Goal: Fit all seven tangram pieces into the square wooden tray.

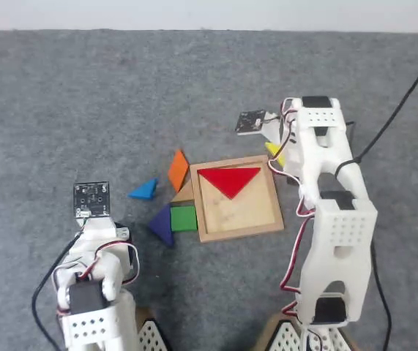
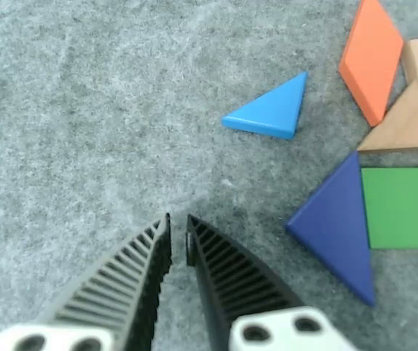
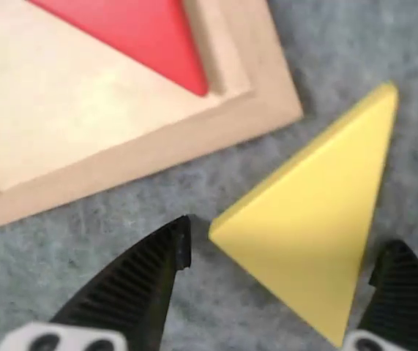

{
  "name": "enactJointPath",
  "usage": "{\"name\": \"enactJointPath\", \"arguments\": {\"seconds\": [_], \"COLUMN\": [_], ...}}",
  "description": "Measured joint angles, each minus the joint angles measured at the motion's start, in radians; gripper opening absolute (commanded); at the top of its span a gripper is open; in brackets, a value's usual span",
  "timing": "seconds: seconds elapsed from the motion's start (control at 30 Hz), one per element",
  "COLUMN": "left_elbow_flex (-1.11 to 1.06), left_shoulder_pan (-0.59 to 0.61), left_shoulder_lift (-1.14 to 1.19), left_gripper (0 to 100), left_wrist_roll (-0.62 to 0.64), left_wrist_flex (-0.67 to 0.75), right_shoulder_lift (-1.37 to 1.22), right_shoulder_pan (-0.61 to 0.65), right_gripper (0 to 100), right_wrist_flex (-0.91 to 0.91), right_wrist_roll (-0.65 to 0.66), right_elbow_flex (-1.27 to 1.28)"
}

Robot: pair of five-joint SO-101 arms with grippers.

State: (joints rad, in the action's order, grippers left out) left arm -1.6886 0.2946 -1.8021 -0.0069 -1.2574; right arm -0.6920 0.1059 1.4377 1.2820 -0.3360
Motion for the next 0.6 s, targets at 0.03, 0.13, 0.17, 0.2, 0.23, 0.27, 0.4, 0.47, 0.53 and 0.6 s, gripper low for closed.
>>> {"name": "enactJointPath", "arguments": {"seconds": [0.03, 0.13, 0.17, 0.2, 0.23, 0.27, 0.4, 0.47, 0.53, 0.6], "left_elbow_flex": [0.0, 0.0, 0.0, 0.0, 0.0, 0.0, 0.0, 0.0, 0.0, 0.0], "left_shoulder_pan": [0.0, 0.0, 0.0, 0.0, 0.0, 0.0, 0.0, 0.0, 0.0, 0.0], "left_shoulder_lift": [0.0, 0.0, 0.0, 0.0, 0.0, 0.0, 0.0, 0.0, 0.0, 0.0], "left_gripper": [4, 4, 4, 4, 4, 4, 4, 4, 4, 4], "left_wrist_roll": [0.0, 0.0, 0.0, 0.0, 0.0, 0.0, 0.0, 0.0, 0.0, 0.0], "left_wrist_flex": [0.0, 0.0, 0.0, 0.0, 0.0, 0.0, 0.0, 0.0, 0.0, 0.0], "right_shoulder_lift": [-0.005, -0.006, -0.006, -0.006, -0.006, -0.006, -0.006, -0.006, -0.006, -0.006], "right_shoulder_pan": [0.002, -0.005, -0.005, -0.005, -0.005, -0.005, -0.005, -0.006, -0.006, -0.006], "right_gripper": [37.9, 37.9, 37.9, 37.8, 37.8, 37.5, 27.9, 23.9, 23.5, 23.3], "right_wrist_flex": [-0.002, -0.002, -0.002, -0.003, -0.009, -0.014, -0.025, -0.037, -0.038, -0.038], "right_wrist_roll": [0.009, 0.025, 0.026, 0.028, 0.028, 0.028, 0.029, 0.031, 0.031, 0.031], "right_elbow_flex": [0.0, 0.0, 0.0, 0.0, 0.0, 0.0, 0.0, -0.002, -0.014, -0.018]}}
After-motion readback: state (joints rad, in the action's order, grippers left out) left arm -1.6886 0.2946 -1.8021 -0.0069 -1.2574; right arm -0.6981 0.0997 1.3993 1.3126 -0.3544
